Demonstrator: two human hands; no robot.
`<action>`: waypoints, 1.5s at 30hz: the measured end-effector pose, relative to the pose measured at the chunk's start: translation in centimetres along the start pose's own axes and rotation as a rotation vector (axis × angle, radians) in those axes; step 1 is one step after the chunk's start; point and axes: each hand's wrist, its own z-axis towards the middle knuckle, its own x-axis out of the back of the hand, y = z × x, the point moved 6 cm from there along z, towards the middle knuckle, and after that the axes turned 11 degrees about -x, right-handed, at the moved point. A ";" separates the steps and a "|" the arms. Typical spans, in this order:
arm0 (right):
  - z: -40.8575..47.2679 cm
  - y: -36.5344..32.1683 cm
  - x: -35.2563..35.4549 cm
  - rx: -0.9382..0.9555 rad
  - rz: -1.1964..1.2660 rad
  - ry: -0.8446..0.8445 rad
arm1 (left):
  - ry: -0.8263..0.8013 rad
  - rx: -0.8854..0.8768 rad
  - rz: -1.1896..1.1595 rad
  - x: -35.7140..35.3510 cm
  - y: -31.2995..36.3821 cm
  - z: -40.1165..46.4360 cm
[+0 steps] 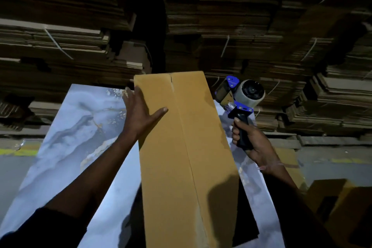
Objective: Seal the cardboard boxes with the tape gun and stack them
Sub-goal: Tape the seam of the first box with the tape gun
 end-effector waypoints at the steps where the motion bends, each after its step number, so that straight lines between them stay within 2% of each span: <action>1: 0.0 -0.6 -0.9 0.014 -0.010 0.003 | -0.017 -0.050 0.127 0.0 -0.3 1.8; 4: 0.4 -2.5 -3.4 0.050 -0.071 0.008 | -0.091 -0.275 0.347 -0.2 0.7 6.5; 7: 1.3 -4.0 -5.9 0.054 -0.114 0.004 | -0.217 -0.357 0.421 -0.9 1.0 10.3; 9: 2.2 -4.9 -7.4 0.057 -0.129 0.012 | -0.242 -0.376 0.431 -1.1 1.1 11.6; 13: 4.7 -6.5 -10.8 0.086 -0.228 0.059 | -0.191 -0.373 0.463 -1.1 1.0 11.8; 21: 8.1 -7.2 -16.7 0.193 -0.401 0.277 | -0.122 -0.349 0.389 -1.3 -0.1 11.1; 25: 8.5 -6.6 -18.2 0.262 -0.484 0.401 | -0.095 -0.166 0.162 -1.0 -0.4 12.9; 30: 8.6 -5.9 -19.0 0.300 -0.549 0.534 | -0.171 -0.026 -0.398 -2.3 -0.5 15.6; 35: 8.5 -5.0 -19.6 0.339 -0.579 0.569 | -0.218 0.092 -0.804 -3.3 -1.1 17.9; 39: 8.6 -4.1 -20.0 0.365 -0.585 0.584 | -0.245 0.209 -0.866 -3.2 -1.7 18.8; 45: 8.4 -3.7 -20.6 0.382 -0.627 0.608 | -0.300 0.153 -0.785 -2.4 -1.9 19.1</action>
